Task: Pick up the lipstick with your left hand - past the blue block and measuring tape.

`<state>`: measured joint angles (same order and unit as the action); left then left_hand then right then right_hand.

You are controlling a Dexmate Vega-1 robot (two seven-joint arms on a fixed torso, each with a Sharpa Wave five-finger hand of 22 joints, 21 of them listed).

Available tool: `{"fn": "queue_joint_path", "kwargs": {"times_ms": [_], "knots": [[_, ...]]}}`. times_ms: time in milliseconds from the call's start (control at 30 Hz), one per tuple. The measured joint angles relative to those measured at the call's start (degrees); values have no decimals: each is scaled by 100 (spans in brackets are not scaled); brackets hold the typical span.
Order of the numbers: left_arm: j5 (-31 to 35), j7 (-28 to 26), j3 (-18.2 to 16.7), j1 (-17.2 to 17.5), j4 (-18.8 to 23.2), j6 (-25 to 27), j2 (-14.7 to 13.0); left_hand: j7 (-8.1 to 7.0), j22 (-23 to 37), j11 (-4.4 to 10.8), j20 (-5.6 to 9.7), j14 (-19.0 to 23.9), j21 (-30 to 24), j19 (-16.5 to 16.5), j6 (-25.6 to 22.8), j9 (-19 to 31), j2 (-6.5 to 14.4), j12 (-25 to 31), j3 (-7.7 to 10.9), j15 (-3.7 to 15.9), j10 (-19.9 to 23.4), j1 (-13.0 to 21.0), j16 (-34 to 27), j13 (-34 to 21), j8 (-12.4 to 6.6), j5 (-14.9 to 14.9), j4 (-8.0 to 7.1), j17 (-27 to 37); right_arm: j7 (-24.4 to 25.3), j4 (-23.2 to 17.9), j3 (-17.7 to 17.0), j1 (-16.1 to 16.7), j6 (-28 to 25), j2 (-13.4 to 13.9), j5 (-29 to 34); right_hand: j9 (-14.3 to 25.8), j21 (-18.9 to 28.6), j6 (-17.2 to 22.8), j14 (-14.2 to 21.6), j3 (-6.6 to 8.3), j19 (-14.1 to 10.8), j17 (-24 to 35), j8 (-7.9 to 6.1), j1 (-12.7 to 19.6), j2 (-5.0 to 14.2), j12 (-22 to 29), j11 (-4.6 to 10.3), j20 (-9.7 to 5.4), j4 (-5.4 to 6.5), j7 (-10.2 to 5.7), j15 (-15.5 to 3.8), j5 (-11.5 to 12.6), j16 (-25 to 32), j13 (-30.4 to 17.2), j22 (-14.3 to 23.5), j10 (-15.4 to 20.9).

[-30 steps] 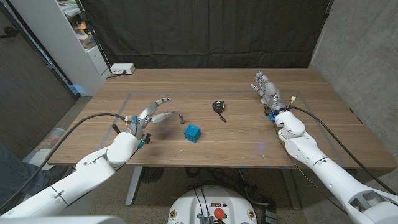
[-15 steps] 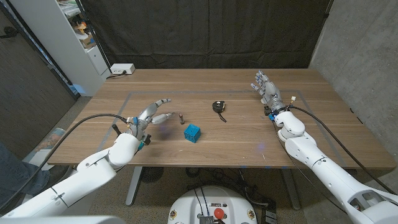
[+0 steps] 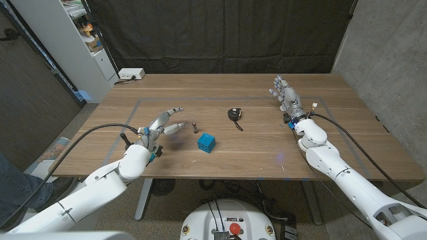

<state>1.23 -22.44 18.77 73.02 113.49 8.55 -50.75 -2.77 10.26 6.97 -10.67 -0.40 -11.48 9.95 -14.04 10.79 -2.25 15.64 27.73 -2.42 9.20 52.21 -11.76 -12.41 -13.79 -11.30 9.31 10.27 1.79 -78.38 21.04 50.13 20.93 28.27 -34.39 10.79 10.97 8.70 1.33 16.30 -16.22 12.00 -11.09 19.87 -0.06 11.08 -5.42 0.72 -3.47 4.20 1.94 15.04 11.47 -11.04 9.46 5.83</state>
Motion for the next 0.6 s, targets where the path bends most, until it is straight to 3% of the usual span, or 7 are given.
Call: {"fn": "queue_joint_path", "kwargs": {"times_ms": [600], "knots": [[-9,113,222,-219,-218,-102,123,-30,0,39,1,42,0,0,-73,29,31,0,-17,42,82,31,0,0,0,0,-17,-1,65,-46,-36,73,-15,21,4,0,0,0,0,-17,0,0,0,0,0,0,0,0,-17,0,0,0,0,0,0,0]]}}
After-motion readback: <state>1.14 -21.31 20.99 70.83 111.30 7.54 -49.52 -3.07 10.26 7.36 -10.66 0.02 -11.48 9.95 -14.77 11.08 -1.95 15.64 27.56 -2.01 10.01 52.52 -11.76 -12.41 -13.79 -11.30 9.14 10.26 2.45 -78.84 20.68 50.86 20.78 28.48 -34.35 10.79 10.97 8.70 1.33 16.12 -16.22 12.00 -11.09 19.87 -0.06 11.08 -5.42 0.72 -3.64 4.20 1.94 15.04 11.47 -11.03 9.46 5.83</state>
